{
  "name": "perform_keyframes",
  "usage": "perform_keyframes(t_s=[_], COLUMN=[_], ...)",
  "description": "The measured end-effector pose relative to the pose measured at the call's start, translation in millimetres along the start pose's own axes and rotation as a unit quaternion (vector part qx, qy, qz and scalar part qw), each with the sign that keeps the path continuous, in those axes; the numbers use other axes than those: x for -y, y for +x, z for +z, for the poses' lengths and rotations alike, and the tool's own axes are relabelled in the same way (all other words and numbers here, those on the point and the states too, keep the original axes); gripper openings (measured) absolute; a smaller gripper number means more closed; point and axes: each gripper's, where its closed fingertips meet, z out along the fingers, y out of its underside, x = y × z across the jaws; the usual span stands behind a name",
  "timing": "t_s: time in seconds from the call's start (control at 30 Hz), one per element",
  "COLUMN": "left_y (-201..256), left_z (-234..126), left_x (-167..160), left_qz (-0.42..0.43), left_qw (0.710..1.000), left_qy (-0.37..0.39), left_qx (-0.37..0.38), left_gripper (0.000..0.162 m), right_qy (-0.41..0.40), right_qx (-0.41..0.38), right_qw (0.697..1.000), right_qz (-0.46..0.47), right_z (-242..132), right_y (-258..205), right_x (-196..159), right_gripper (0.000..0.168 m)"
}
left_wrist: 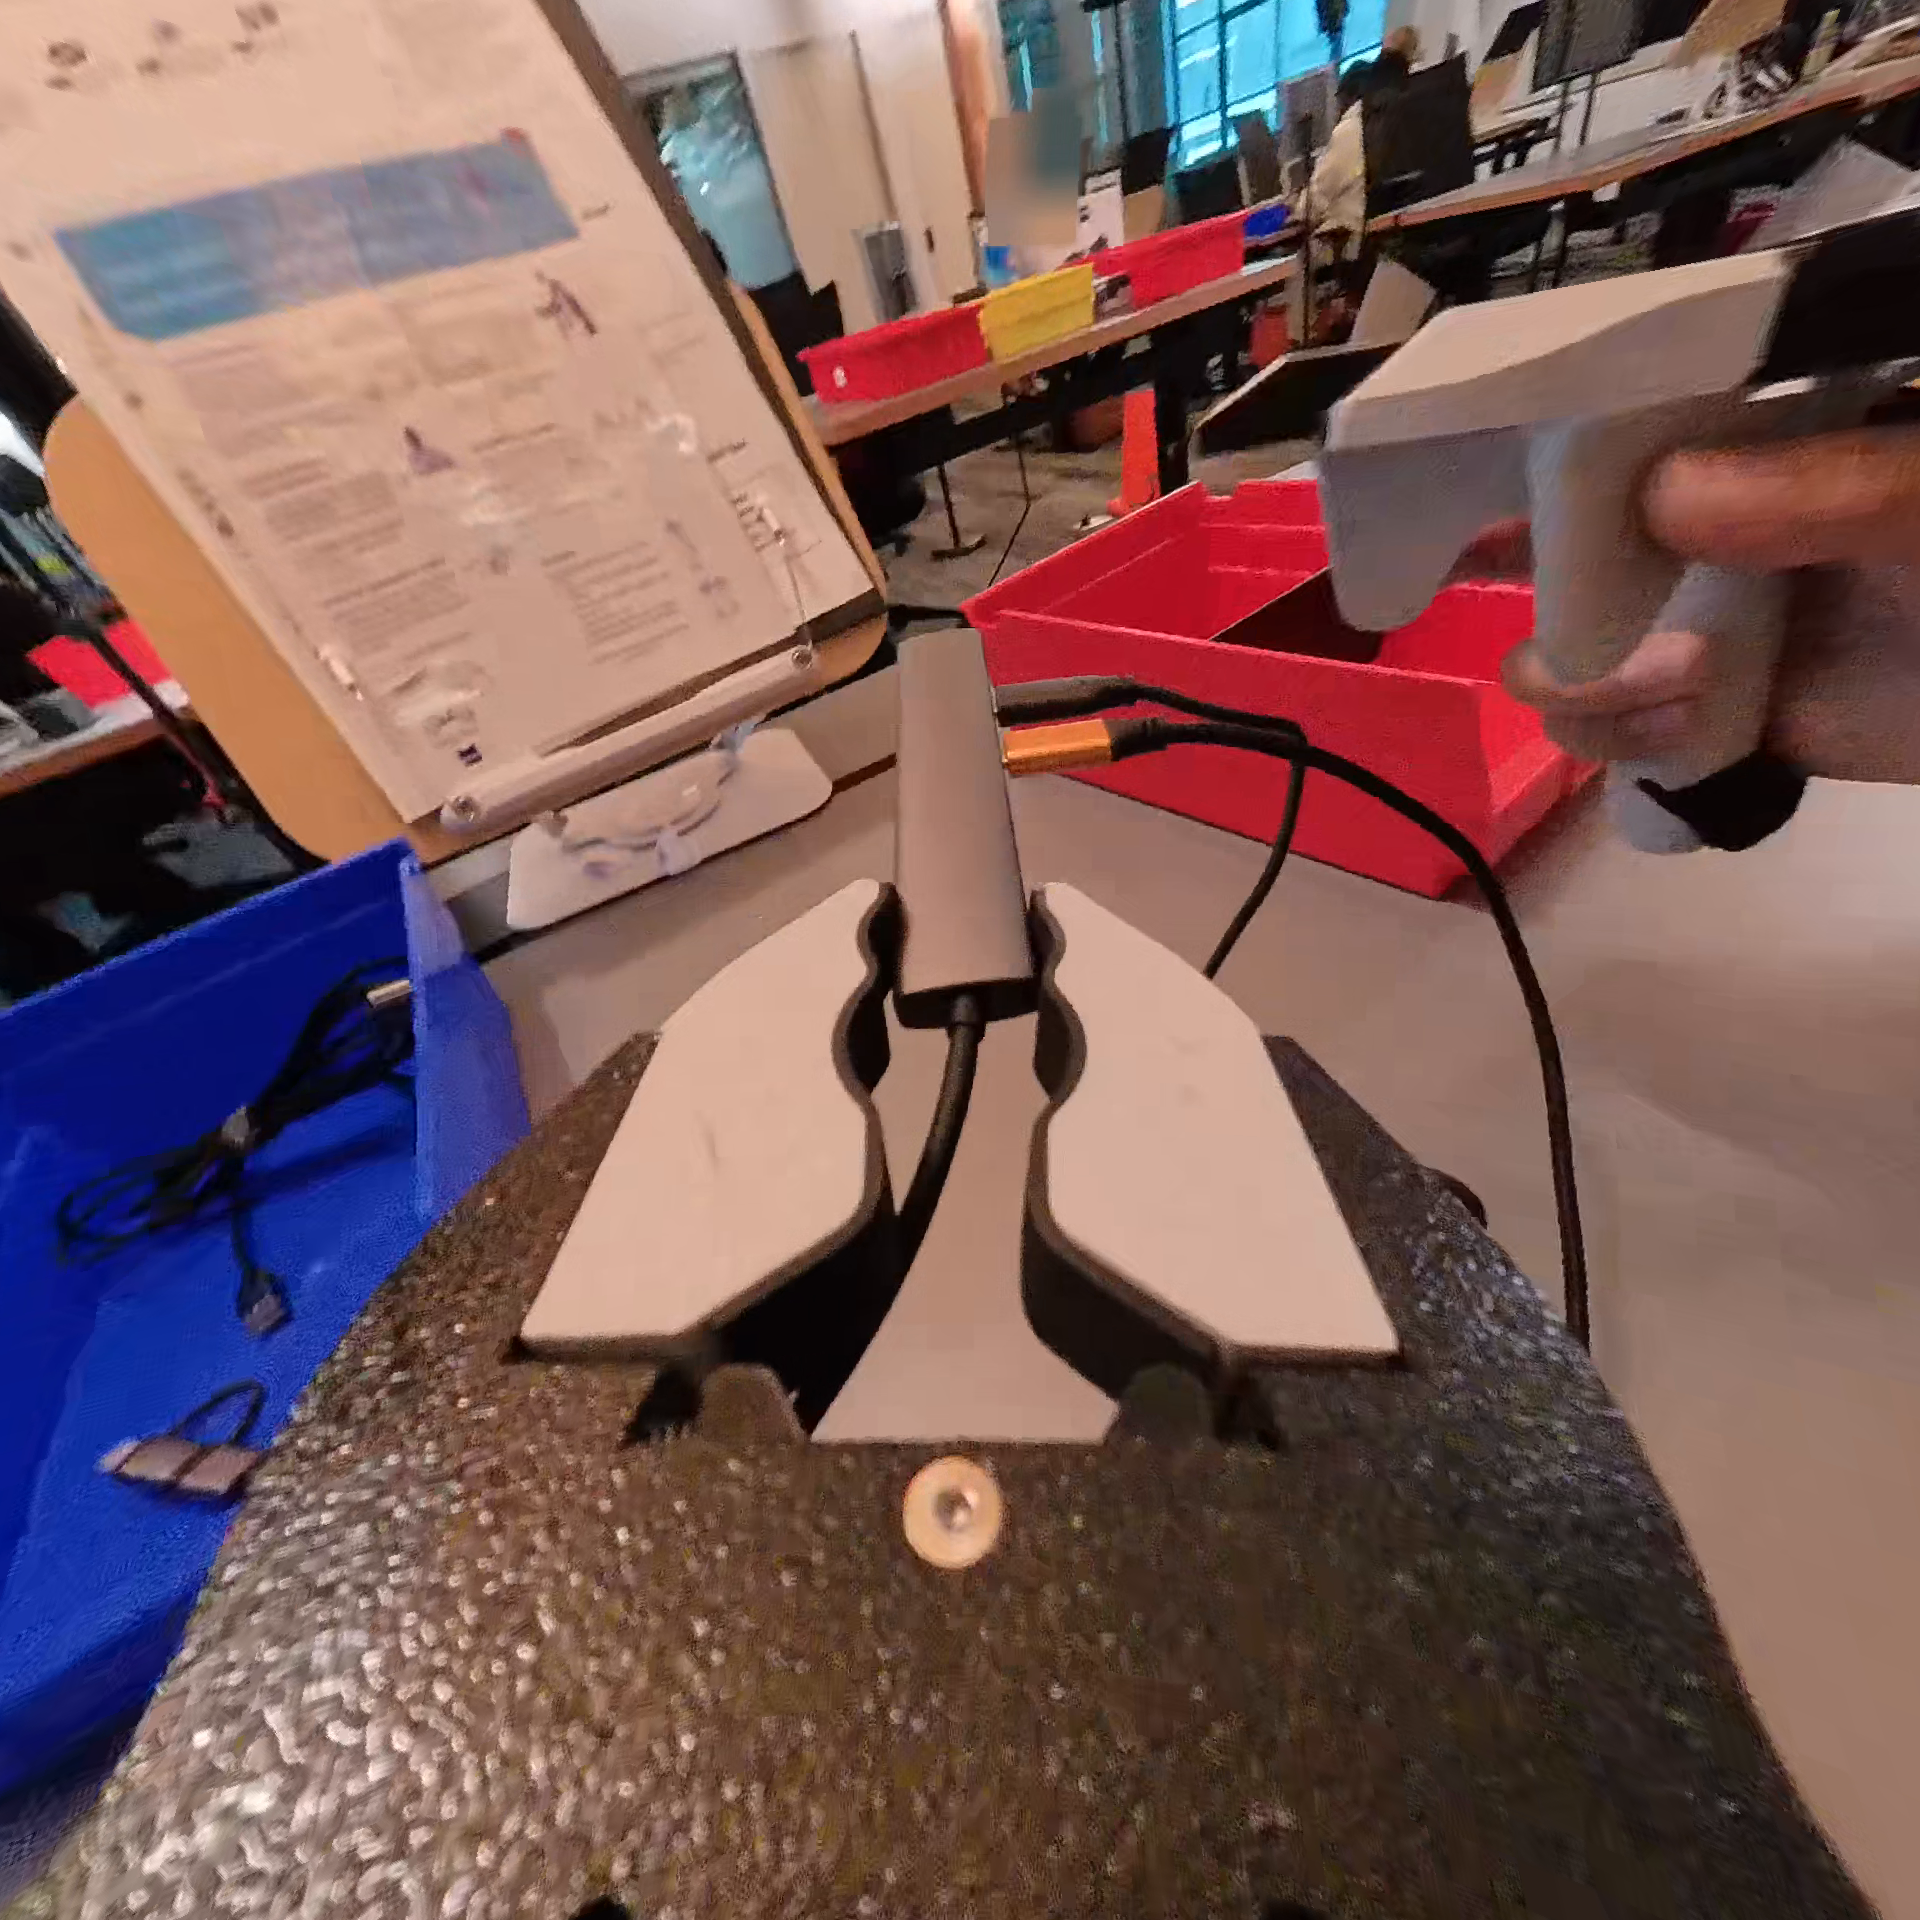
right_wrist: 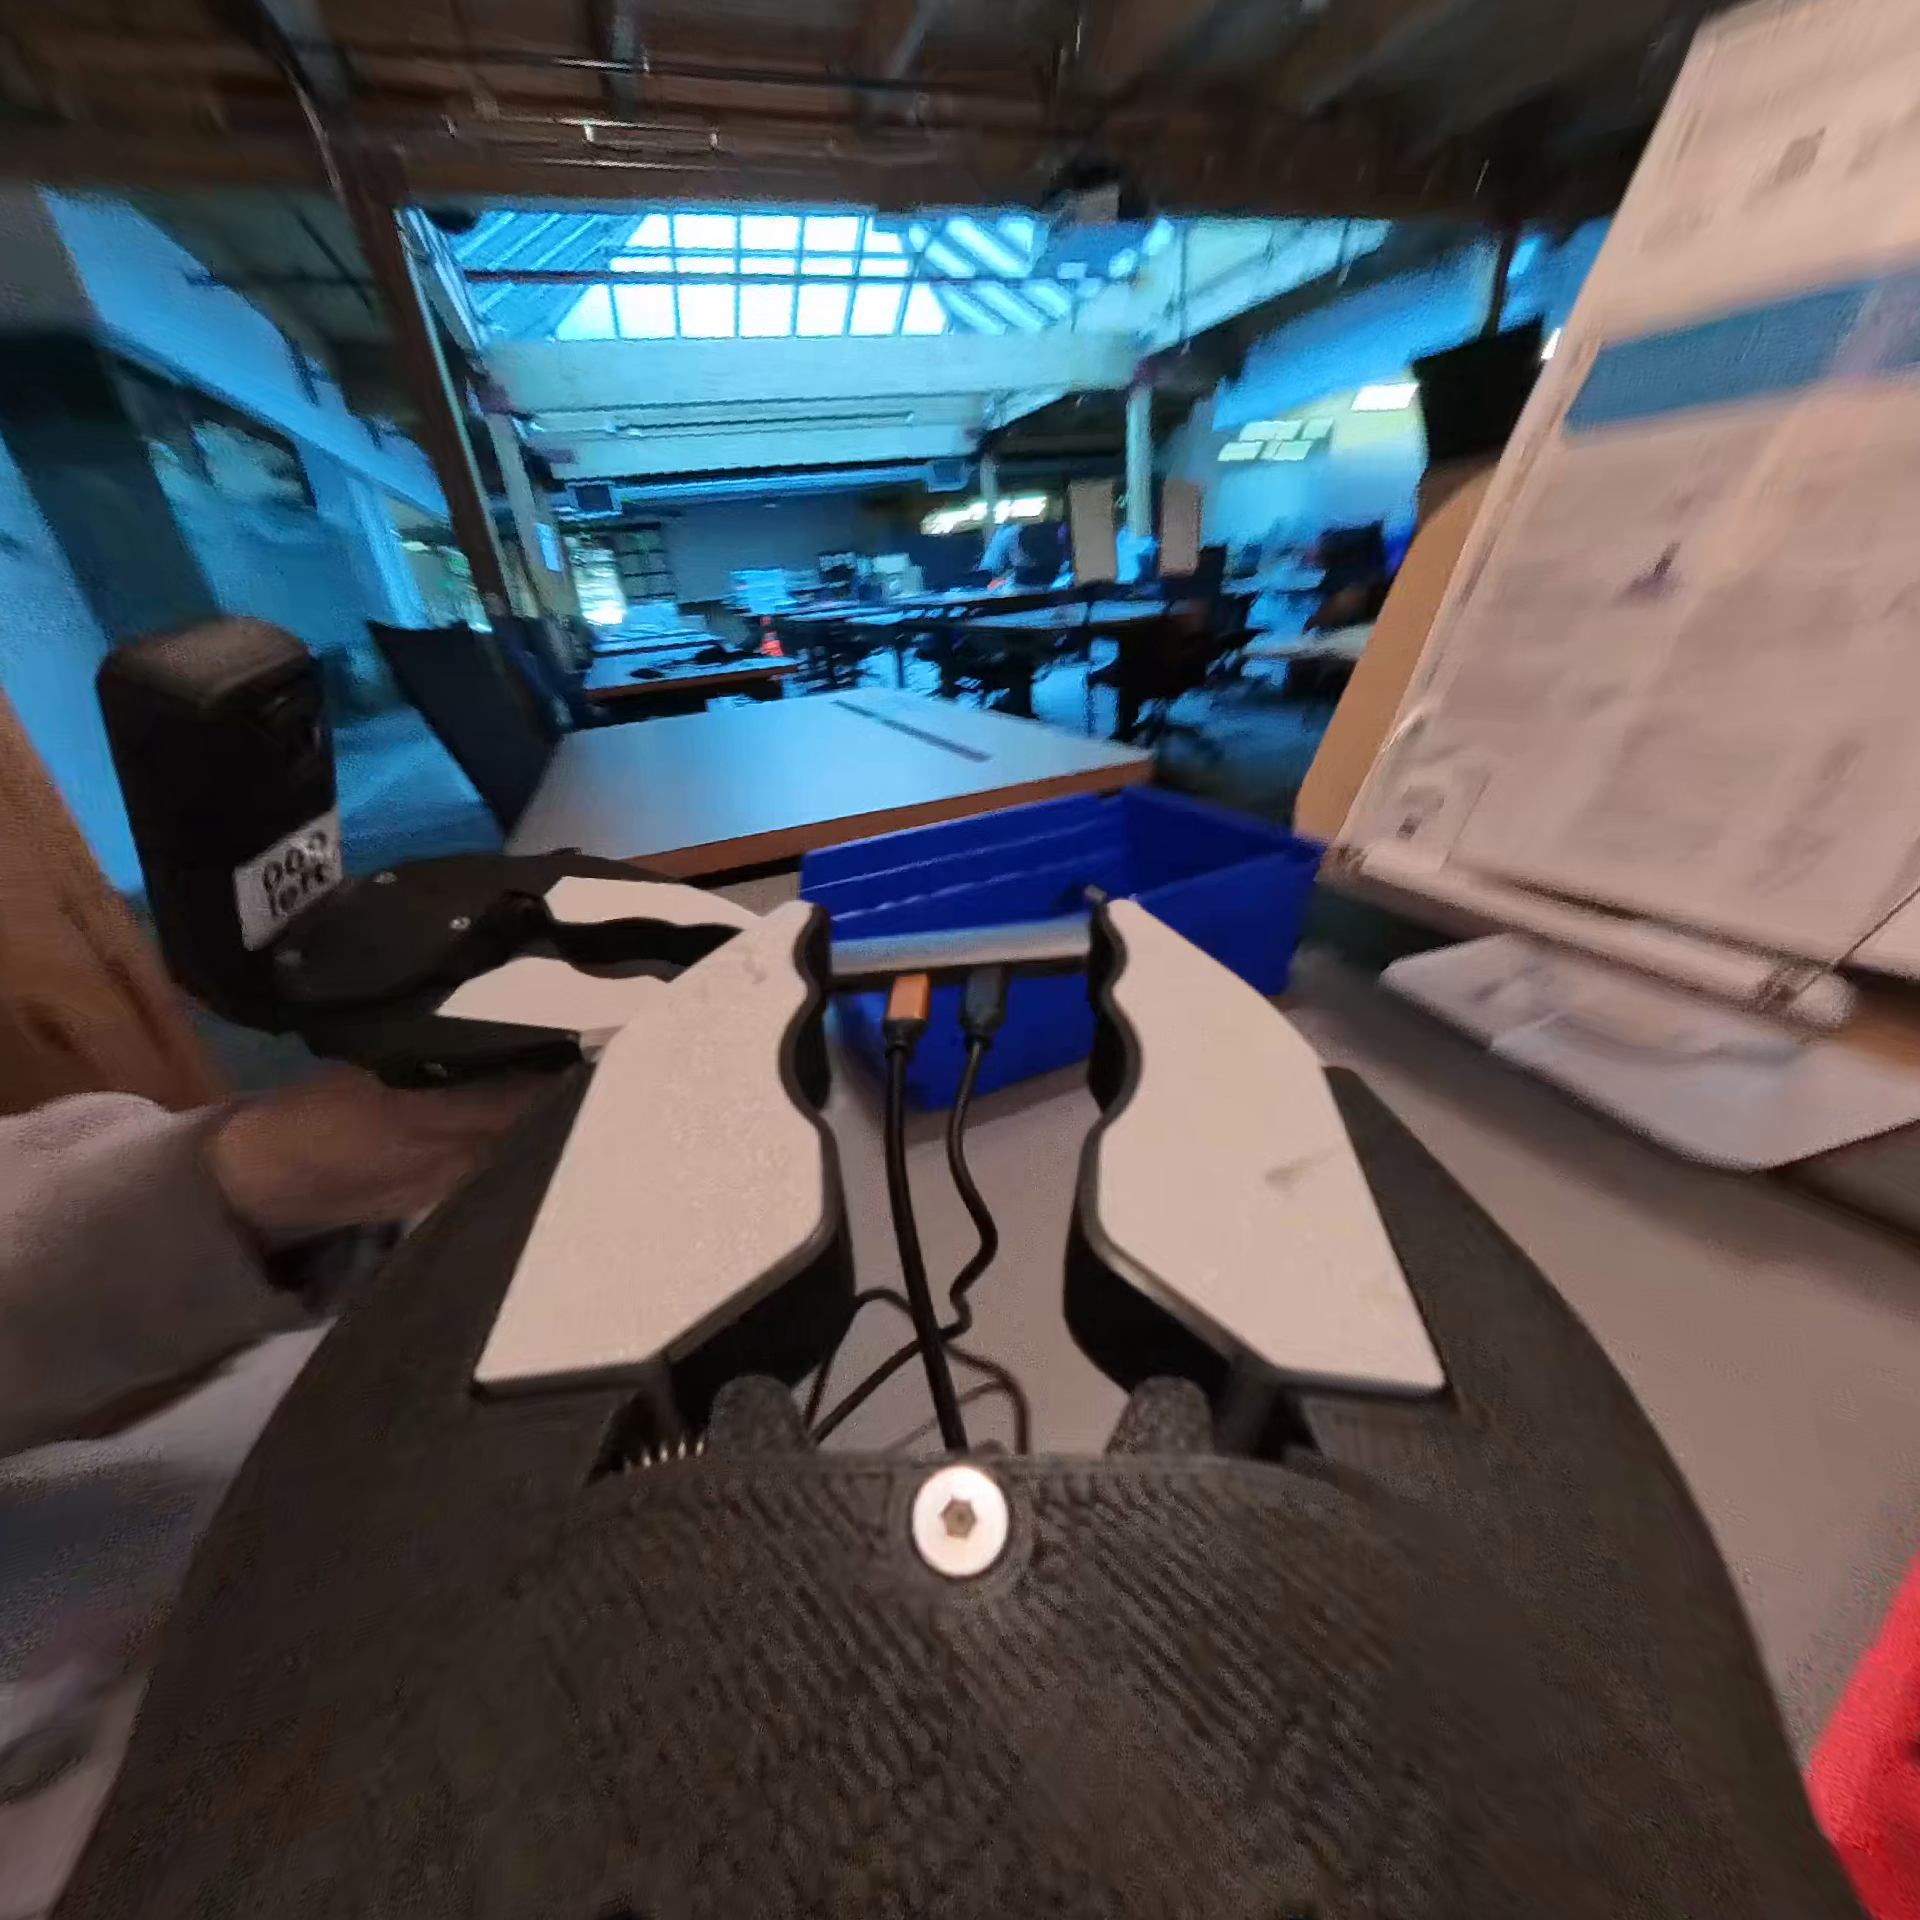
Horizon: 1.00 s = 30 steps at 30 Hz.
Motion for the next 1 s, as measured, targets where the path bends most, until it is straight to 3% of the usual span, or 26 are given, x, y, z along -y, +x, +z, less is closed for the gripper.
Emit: perform_keyframes(t_s=[0.13, 0.37, 0.43, 0.83, 1.0], left_y=[-7.2, -8.6, -9.6, -24.5, -25.3], left_z=[-3.4, -14.4, -17.7, -34.1, -38.3], left_x=[-0.7, -7.4, -11.0, -30.3, -36.2], left_qz=[-0.029, 0.021, 0.021, -0.052, -0.057], left_qw=[0.999, 0.997, 0.997, 0.996, 0.995], left_qy=[-0.003, 0.015, 0.020, 0.061, 0.080], left_qx=[0.025, 0.069, 0.073, 0.048, 0.019], left_gripper=[0.023, 0.023, 0.024, 0.023, 0.023], right_qy=[-0.019, -0.102, -0.099, -0.056, -0.047], right_qx=[0.029, 0.005, -0.005, -0.002, -0.016], right_qw=[0.997, 0.991, 0.992, 0.998, 0.999], right_qz=[-0.071, -0.088, -0.079, 0.017, 0.005], right_z=[16.2, 45.9, 49.7, 68.0, 67.5], right_y=[-25.9, -29.9, -29.1, -43.7, -49.1], right_x=[-11.1, -61.1, -65.3, -87.5, -92.3], right_gripper=[0.025, 0.022, 0.011, 0.010, 0.009])
